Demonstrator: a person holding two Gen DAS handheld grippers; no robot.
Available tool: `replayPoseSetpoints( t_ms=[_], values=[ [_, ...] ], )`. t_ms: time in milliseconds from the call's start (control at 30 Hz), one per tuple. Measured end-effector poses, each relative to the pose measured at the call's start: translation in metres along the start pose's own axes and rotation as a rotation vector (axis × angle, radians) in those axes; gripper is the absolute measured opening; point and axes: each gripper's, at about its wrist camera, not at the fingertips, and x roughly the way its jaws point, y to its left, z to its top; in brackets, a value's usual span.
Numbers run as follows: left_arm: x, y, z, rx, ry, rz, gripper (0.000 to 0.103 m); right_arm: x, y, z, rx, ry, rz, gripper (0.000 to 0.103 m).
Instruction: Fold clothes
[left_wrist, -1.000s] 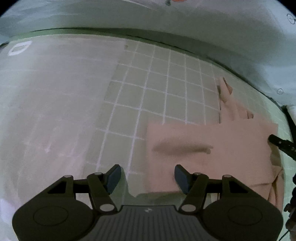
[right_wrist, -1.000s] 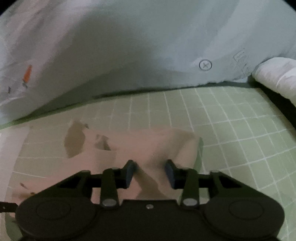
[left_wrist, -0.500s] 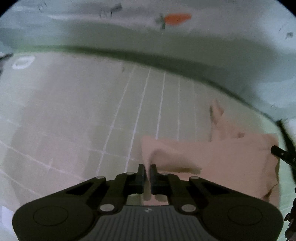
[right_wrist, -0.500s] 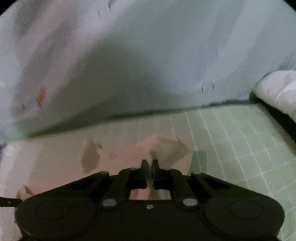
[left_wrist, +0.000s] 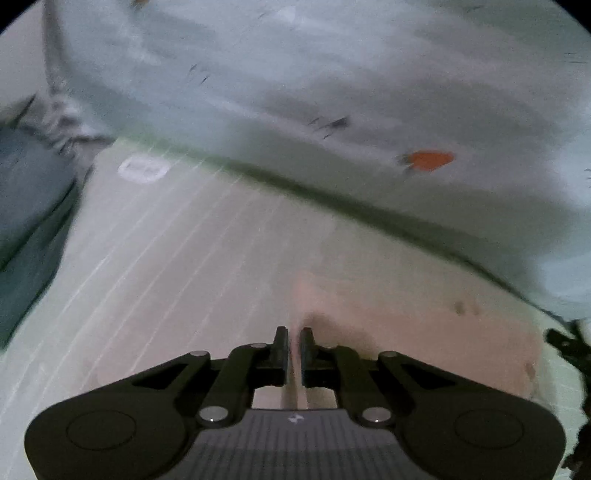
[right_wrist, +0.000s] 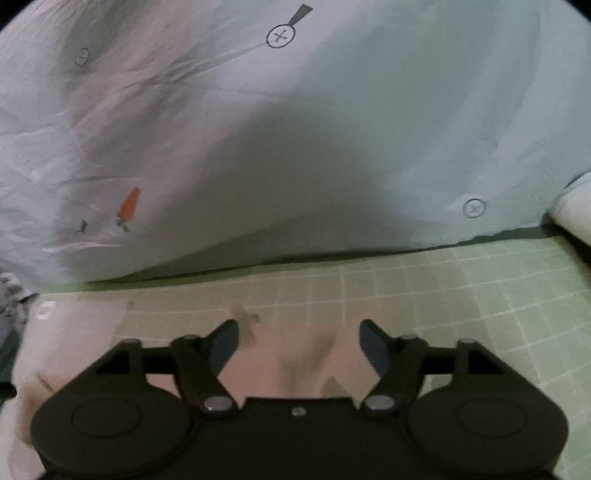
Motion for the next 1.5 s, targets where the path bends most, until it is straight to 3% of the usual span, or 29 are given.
replayPoseSetpoints(
  t_ms=[100,267,433,533,567,600,733,867,1000,1100,1300,1500],
  values=[
    [0.011,0.014,-0.004,-0.026,0.038,0.038,0.022,-0.008,-0.008,-0.009,0.025,0.006,-0.037,0.086],
    [0.025,0.023,-0.017,-0.039,0.103,0.068,0.031,-0.014,-0.039,-0.032,0.150,0.079,-0.097,0.086],
    [0.040,0.021,-0.031,-0.042,0.168,0.071,0.037,-0.001,-0.063,-0.045,0.324,0.157,-0.006,0.080],
    [0.050,0.022,-0.035,-0.041,0.194,0.082,0.037,0.019,-0.060,-0.046,0.341,0.201,0.061,0.056],
    [0.052,0.022,-0.036,-0.039,0.197,0.084,0.037,0.027,-0.059,-0.046,0.336,0.215,0.073,0.035],
    [0.054,0.023,-0.037,-0.038,0.201,0.087,0.037,0.035,-0.058,-0.045,0.331,0.229,0.085,0.021],
    [0.060,0.023,-0.039,-0.023,0.201,0.092,0.037,0.055,-0.059,-0.035,0.296,0.231,0.037,0.016],
    [0.060,0.024,-0.039,-0.015,0.191,0.089,0.039,0.062,-0.053,-0.021,0.196,0.229,-0.016,0.022],
    [0.062,0.025,-0.037,-0.023,0.192,0.084,0.041,0.044,-0.042,-0.018,0.106,0.211,-0.095,0.056],
    [0.062,0.025,-0.037,-0.019,0.191,0.078,0.041,0.023,-0.036,-0.025,0.059,0.198,-0.151,0.067],
    [0.061,0.028,-0.036,-0.014,0.205,0.046,0.041,-0.027,-0.031,-0.059,0.093,0.211,-0.231,0.075],
    [0.060,0.032,-0.036,0.035,0.228,-0.001,0.041,-0.078,-0.018,-0.115,0.115,0.258,-0.308,0.078]
  ],
)
